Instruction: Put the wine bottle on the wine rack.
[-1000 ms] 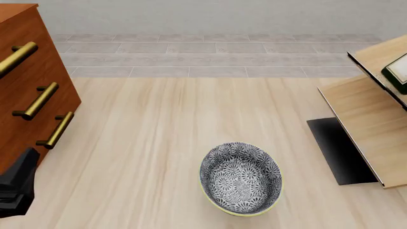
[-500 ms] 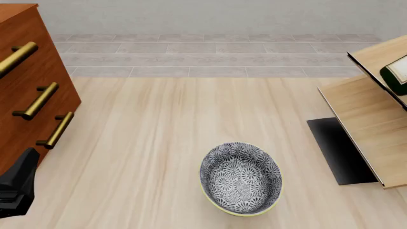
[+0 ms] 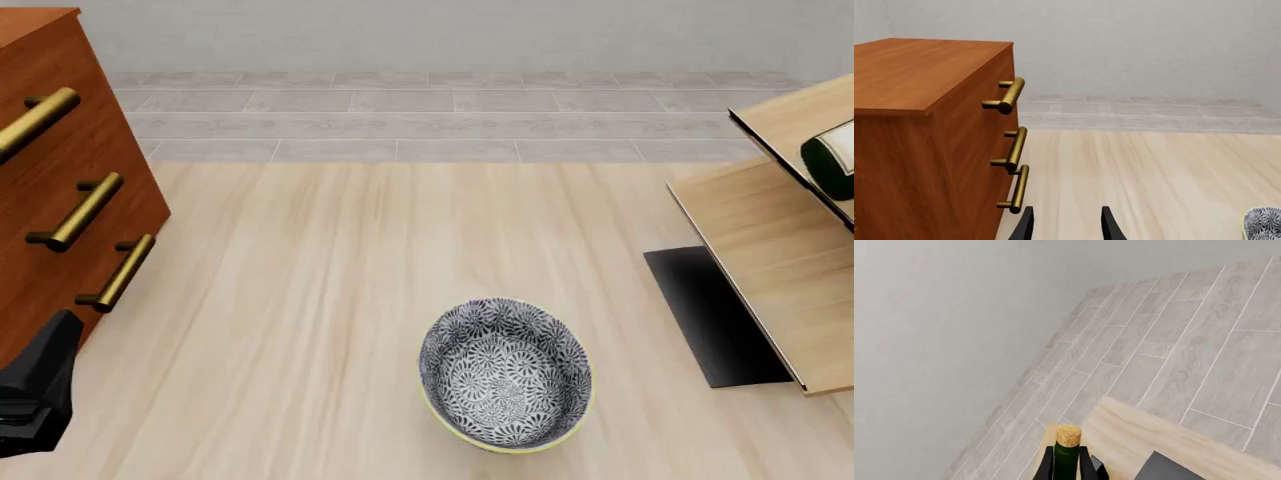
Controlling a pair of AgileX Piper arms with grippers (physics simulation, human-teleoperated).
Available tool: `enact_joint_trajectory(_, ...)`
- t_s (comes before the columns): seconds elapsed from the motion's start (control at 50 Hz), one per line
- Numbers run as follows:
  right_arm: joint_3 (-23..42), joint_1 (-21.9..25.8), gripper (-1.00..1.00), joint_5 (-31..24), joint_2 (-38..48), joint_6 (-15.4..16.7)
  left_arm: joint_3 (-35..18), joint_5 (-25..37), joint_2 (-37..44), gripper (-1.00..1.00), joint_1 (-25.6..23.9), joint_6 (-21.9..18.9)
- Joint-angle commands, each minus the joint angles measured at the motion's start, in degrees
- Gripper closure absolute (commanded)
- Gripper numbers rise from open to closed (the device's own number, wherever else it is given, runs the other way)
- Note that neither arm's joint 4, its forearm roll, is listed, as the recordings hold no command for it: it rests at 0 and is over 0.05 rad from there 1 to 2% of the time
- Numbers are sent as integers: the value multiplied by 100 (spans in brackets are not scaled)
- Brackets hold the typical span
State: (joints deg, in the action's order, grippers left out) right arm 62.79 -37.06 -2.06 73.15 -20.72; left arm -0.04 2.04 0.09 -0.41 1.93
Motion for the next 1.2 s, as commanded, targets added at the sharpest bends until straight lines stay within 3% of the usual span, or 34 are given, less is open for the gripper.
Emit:
enact_joint_trajectory(0.02,-616,197,100,-91,294,-138,1,15,0,-100,1,-4)
enact_joint_trajectory(1.2,-550,-129,100,64,545,-266,0,34,2,-100,-17,-31)
